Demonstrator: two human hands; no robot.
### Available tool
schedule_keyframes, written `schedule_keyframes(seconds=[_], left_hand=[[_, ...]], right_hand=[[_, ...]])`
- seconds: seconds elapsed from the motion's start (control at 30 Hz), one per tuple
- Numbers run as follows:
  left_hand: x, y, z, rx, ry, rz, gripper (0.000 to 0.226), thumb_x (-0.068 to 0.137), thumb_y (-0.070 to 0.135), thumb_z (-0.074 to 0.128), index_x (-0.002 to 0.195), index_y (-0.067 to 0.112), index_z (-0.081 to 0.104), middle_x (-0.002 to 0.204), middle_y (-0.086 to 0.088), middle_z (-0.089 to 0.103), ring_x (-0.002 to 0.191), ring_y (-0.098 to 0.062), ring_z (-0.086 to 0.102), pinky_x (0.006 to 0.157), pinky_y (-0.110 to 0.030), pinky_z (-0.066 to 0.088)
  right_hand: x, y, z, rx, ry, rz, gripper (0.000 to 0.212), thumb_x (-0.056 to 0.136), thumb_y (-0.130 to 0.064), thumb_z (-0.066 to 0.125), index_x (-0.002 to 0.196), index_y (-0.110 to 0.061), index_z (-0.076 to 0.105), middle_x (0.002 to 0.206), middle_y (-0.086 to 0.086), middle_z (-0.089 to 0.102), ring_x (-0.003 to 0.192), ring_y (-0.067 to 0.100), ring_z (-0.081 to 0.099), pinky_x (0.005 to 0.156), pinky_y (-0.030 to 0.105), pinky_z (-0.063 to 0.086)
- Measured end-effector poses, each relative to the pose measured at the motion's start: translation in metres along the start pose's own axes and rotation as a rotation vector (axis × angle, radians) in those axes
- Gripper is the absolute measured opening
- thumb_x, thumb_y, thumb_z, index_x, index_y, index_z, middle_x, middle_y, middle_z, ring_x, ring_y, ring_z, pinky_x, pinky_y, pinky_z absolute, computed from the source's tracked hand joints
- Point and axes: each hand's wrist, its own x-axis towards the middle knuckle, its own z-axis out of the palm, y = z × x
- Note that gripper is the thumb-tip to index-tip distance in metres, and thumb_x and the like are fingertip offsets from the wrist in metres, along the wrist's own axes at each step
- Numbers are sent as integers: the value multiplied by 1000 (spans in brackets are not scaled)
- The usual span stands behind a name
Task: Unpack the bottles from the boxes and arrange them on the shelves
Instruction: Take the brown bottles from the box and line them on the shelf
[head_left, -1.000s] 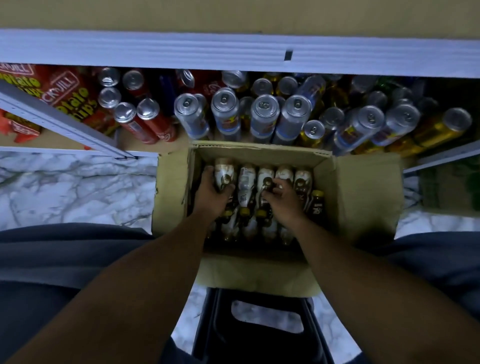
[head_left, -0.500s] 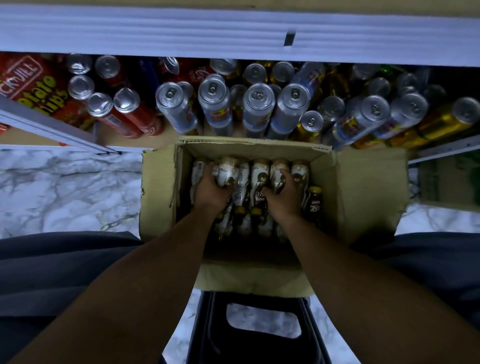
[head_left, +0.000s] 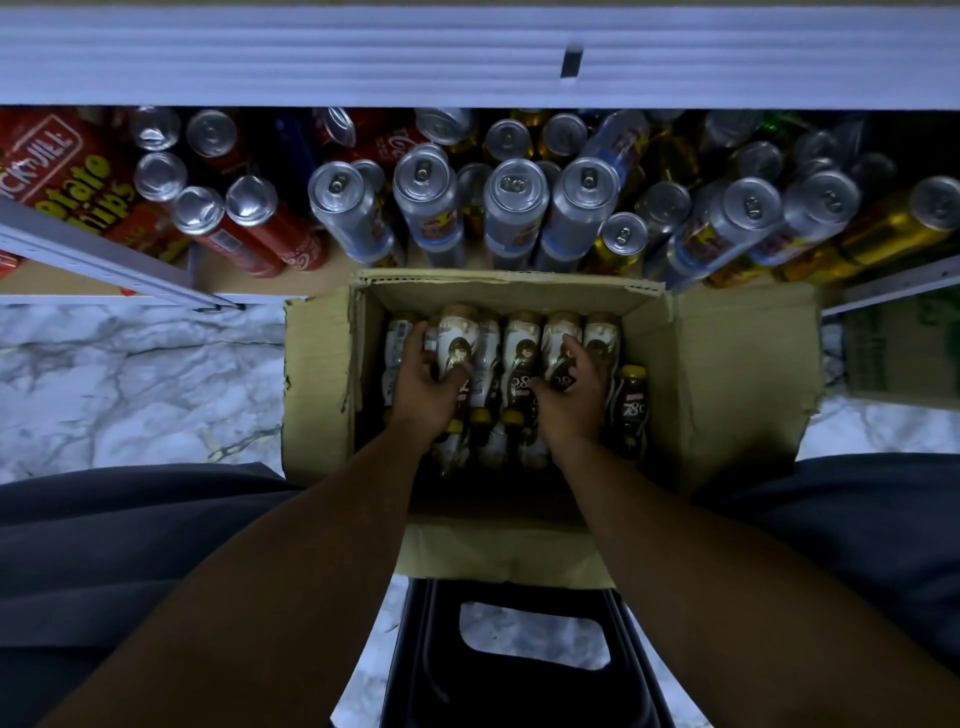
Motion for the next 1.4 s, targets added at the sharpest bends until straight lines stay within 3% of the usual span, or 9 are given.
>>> schedule_keyframes(seconds=[0.2, 0.43, 0.6, 0.73, 0.8, 0.93, 1.07, 1.2, 1.4], left_hand=[[3, 6, -2, -5, 28, -36, 78, 94, 36, 71, 158, 25, 26, 124, 0, 57, 112, -14, 58, 85, -27, 48], [5, 8, -2, -55, 25, -99, 87, 85, 36, 81, 155, 25, 30, 133, -11, 62, 114, -25, 65, 94, -40, 56], [1, 11, -3, -65, -25, -125, 101, 76, 21, 89, 156, 25, 28, 133, -9, 61, 115, -25, 64, 96, -42, 55], [-9, 21, -5, 40, 28, -44, 82, 81, 14, 83, 148, 19, 38, 118, 1, 61, 108, -18, 62, 88, -30, 51], [-16, 27, -6, 137, 62, 21, 70, 82, 15, 81, 141, 19, 44, 108, 7, 59, 101, -13, 59, 80, -24, 45], [-24, 31, -7, 241, 129, 109, 56, 81, 19, 79, 129, 19, 50, 114, 2, 64, 103, -18, 61, 81, -26, 44], [-25, 29, -9, 281, 199, 151, 50, 78, 18, 79, 119, 18, 51, 108, 5, 62, 104, -23, 64, 84, -33, 51], [-26, 28, -9, 269, 290, 198, 53, 74, 22, 82, 117, 20, 51, 115, -3, 61, 105, -24, 63, 90, -46, 55], [-23, 51, -11, 180, 348, 271, 62, 80, 25, 85, 126, 15, 45, 112, -3, 68, 100, -24, 67, 80, -30, 52]], right_hand=[[0, -2, 1, 91, -3, -9, 55, 82, -21, 82, 129, -39, 61, 150, -8, 45, 137, 19, 44, 109, 46, 47], [-9, -3, 0, -95, -100, -165, 64, 73, -21, 90, 132, -22, 64, 156, 1, 41, 142, 18, 38, 108, 24, 34], [-10, -5, -3, -190, -72, -277, 57, 77, -3, 81, 130, -17, 65, 151, 6, 44, 136, 24, 45, 107, 22, 36], [-1, -20, -7, -155, 34, -378, 44, 85, -4, 74, 127, -14, 65, 132, 8, 60, 109, 15, 60, 96, 40, 56], [9, -31, -9, -154, 31, -460, 40, 89, -10, 71, 128, -14, 64, 127, 8, 64, 110, 19, 62, 92, 40, 56], [24, -41, -10, -284, -109, -531, 49, 89, -14, 73, 135, -18, 59, 131, 6, 60, 119, 24, 58, 96, 30, 47], [35, -37, -12, -376, -134, -561, 55, 85, -14, 77, 136, -21, 57, 133, 7, 57, 121, 32, 56, 100, 43, 50], [37, -38, -8, -456, -114, -580, 52, 85, -15, 77, 133, -21, 57, 133, 8, 53, 117, 37, 56, 91, 44, 52], [32, -36, -12, -481, -81, -559, 42, 87, -14, 73, 126, -18, 56, 118, 12, 62, 114, 37, 52, 84, 41, 46]])
